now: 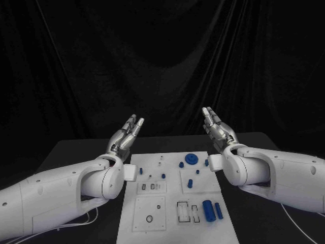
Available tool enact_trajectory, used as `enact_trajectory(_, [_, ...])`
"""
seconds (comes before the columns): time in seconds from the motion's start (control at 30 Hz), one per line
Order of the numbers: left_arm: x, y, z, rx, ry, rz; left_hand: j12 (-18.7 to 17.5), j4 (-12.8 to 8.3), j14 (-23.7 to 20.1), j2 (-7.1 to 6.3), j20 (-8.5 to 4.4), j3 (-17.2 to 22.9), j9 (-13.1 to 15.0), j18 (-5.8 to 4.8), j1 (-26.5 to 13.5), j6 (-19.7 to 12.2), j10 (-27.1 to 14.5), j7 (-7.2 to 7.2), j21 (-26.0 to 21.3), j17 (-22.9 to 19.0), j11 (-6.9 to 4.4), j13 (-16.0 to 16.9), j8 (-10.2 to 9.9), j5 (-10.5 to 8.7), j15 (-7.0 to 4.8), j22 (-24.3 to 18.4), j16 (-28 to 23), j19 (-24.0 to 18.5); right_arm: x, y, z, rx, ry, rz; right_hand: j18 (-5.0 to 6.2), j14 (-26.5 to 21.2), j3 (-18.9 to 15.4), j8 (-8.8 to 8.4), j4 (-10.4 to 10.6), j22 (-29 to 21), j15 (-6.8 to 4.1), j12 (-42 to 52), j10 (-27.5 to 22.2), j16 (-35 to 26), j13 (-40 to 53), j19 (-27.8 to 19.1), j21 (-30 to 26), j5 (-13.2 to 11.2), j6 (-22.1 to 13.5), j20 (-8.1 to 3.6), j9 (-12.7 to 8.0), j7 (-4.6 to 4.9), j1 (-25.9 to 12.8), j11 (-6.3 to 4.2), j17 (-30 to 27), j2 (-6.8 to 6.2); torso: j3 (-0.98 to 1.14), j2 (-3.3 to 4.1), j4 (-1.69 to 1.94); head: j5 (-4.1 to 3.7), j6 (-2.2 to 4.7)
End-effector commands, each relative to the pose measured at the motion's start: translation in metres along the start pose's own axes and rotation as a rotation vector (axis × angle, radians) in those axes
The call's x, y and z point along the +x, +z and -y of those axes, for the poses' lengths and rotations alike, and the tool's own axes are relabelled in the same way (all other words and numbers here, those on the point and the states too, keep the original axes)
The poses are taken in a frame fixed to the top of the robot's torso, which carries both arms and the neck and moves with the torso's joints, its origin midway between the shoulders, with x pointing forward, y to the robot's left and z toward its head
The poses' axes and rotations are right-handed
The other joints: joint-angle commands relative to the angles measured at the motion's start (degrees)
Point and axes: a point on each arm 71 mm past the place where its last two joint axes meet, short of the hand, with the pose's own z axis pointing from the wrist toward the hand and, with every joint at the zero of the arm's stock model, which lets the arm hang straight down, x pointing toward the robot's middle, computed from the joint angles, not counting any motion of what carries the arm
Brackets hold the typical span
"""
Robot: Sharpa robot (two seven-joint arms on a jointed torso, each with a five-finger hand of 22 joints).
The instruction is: Assemble the parts on the task board
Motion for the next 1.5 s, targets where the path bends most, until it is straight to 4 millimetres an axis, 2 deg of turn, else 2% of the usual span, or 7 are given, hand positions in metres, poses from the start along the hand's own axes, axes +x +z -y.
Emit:
enact_trajectory(0.03, [0.01,0.004,0.009,0.057,-0.18,-0.133,-0.2,0.43,0.08,0.11,-2.99,-0.18,0.07,0.15,0.78,0.12,-0.01,-0.55,-0.34,-0.09,-0.38,-0.07,0.35,0.05,-6.23,-0.1,-0.21,0.06,0.003,0.001,0.0,0.029,0.095,-0.046,0.84,0.03,-0.5,-0.21,0.2,-0.1,-12.84,-0.22,-0.08,-0.22,-0.08,-0.02,-0.22,-0.76,-0.01,-5.47,-0.07,0.47,1.15,0.07,-0.09,-0.34,-0.01,0.01,0.01,-0.01,0.0])
enact_trajectory(0.43, [0.003,0.01,0.014,0.087,-0.286,-0.244,-0.2,0.39,0.08,0.03,-0.89,-0.51,0.06,1.02,0.84,0.13,-0.01,-2.45,-0.34,-0.09,-0.66,-0.07,0.33,-0.74,-5.12,-0.1,-0.21,0.06,-0.001,0.006,0.001,0.038,0.128,-0.103,0.79,0.03,0.18,0.08,0.21,-0.1,-8.71,-0.22,-0.08,-0.22,-0.08,-0.02,-0.22,-1.33,0.29,-1.3,0.1,4.14,2.68,4.1,-0.09,-1.35,0.0,-0.04,0.0,0.15,-1.89])
enact_trajectory(0.67, [-0.004,0.007,0.015,0.133,-0.2,-0.258,-0.2,0.39,0.08,0.04,9.83,-0.42,0.2,2.53,2.55,1.05,-0.01,-1.22,-0.34,-0.09,1.88,-0.07,0.47,0.93,0.4,-0.1,-0.21,0.06,0.005,0.006,-0.007,-0.072,0.127,-0.274,-0.17,0.48,2.11,6.18,0.13,1.45,6.38,3.74,1.61,0.38,1.2,3.04,2.14,-0.96,4.38,11.37,1.84,9.75,8.32,13.38,0.32,-3.08,-0.01,-0.03,-0.02,0.57,-3.17])
enact_trajectory(0.93, [-0.019,0.001,0.017,0.153,-0.13,-0.281,-0.2,0.39,0.08,-0.22,11.85,0.78,0.57,3.12,6.44,4.31,-0.01,2.03,-0.34,-0.09,4.33,-0.07,0.87,7.7,2.15,-0.1,-0.21,0.06,0.012,0.009,-0.019,-0.207,-0.202,-0.473,0.66,35.31,3.42,14.79,-1.93,6.57,13.33,15.58,12.26,12.55,2.43,34.08,15.95,4.02,17.76,18.36,3.07,15.2,20.55,17.86,6.27,-5.95,-0.04,-0.07,-0.01,1.56,-5.92])
enact_trajectory(1.3, [-0.041,-0.015,0.027,0.234,-0.019,-0.283,0.63,0.42,0.08,-1.24,11.15,1.61,0.69,3.09,10.64,5.53,1.43,0.93,-0.34,-0.09,6.65,0.45,0.98,11.77,3.14,-0.1,-0.21,0.06,0.003,0.017,-0.067,-0.445,-1.138,-0.552,1.19,63.67,10.93,12.76,-6.17,3.94,7.01,21.25,32.29,12.07,3.46,59.96,15.49,1.88,30.72,13.46,3.82,19.04,29.4,20.45,10.31,-9.65,-0.1,0.06,-0.1,2.28,-10.91])
enact_trajectory(1.4, [-0.044,-0.021,0.031,0.243,-0.02,-0.283,0.77,0.44,0.08,-1.1,10.79,1.72,0.75,3.15,11.01,6.06,1.6,1.73,-0.34,-0.09,6.99,0.5,1.04,12.17,3.54,-0.1,-0.21,0.06,0.006,0.012,-0.08,-0.625,-1.481,-0.575,0.88,72.64,26.37,10.87,-0.23,3.77,3.7,14.86,42.86,10.83,3.56,69.73,13.76,-3.62,39.96,10.19,3.92,14.44,29.95,18.59,13.47,-17.97,-0.21,0.69,0.05,2.46,-10.99])
enact_trajectory(1.5, [-0.047,-0.026,0.033,0.246,-0.024,-0.284,0.95,0.41,0.08,-1.14,10.45,1.77,0.81,3.17,11.36,6.57,1.83,2.03,-0.34,-0.09,7.13,0.57,1.11,12.7,3.49,-0.1,-0.21,0.06,0.01,0.008,-0.086,-0.741,-1.72,-0.595,1.2,78.43,28.94,9.7,-0.23,4.4,1.61,11.74,47.42,12.53,3.95,74.74,14.02,-5.12,42.65,8.37,4.01,11.78,29.69,15.51,17.03,-19.57,-0.4,1.67,0.41,2.27,-11.05])
